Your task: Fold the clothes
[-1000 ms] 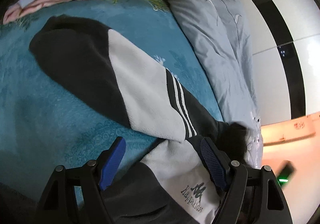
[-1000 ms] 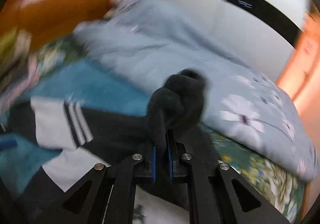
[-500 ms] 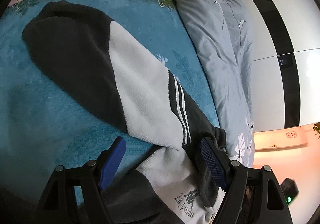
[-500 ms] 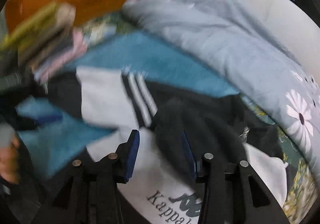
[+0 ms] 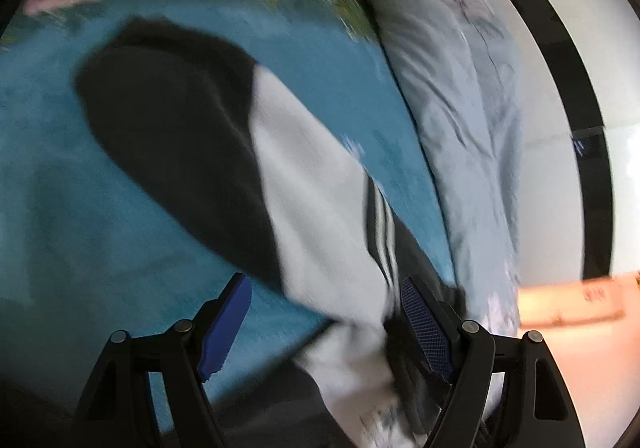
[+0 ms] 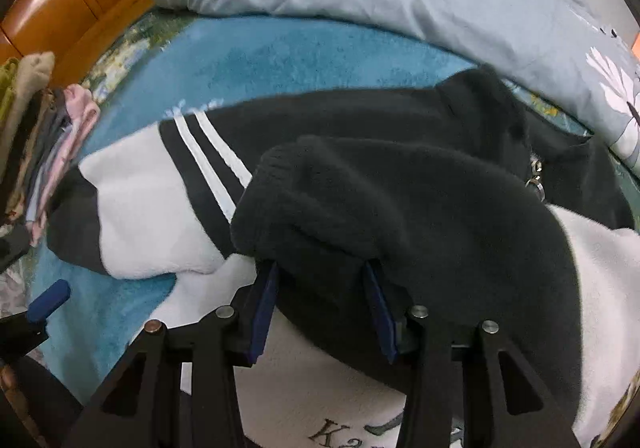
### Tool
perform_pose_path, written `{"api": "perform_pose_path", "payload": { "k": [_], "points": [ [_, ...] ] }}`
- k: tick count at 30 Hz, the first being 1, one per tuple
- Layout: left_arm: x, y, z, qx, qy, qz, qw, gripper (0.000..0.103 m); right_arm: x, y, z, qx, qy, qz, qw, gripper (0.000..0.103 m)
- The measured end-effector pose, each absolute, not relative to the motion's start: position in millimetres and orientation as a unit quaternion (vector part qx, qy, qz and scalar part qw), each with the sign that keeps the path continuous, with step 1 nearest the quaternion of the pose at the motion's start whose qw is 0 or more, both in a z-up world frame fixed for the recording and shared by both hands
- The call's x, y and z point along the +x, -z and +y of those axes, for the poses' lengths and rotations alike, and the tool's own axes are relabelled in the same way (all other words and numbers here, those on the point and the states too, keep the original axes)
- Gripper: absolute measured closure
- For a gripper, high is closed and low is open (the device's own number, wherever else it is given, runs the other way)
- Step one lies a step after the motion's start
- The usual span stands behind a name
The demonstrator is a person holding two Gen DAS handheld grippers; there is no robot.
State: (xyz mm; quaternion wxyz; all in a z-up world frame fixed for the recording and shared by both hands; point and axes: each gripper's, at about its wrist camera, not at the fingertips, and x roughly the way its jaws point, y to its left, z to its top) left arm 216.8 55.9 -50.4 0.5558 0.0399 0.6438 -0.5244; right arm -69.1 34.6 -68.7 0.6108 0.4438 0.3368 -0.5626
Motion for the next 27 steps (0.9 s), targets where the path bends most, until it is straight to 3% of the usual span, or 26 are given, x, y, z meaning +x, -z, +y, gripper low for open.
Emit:
{"api": "perform_pose_path", "payload": {
  "k": [6, 12, 14, 18, 21, 24, 27],
  "points": [
    [292, 34, 65, -0.032, 0.371, 0.596, 0.712, 0.022, -77, 36, 61, 0.402, 0.573, 0.330, 0.634, 0.057],
    [355, 89, 50, -0.020, 0.246, 0.677, 0.694, 0.025, -89, 25, 84, 0.425, 0.569, 0.310, 0.633, 0.057],
    [361, 100, 53, -0.042, 0.242, 0.689, 0.682, 0.032, -90, 28, 81, 0.442, 0.564, 0.298, 0.631, 0.057],
    [362, 108, 48, -0.064, 0.269, 0.694, 0.665, 0.072, -86, 31, 76, 0.452, 0.562, 0.300, 0.624, 0.057],
    [366, 116, 50, -0.089, 0.276, 0.703, 0.649, 0.090, -82, 31, 74, 0.456, 0.560, 0.300, 0.623, 0.057],
    [365, 105, 48, -0.088, 0.295, 0.689, 0.656, 0.094, -81, 30, 75, 0.449, 0.562, 0.304, 0.624, 0.057],
    [333, 58, 28, -0.028, 0.397, 0.604, 0.691, 0.094, -92, 26, 80, 0.444, 0.574, 0.300, 0.619, 0.057]
  ]
}}
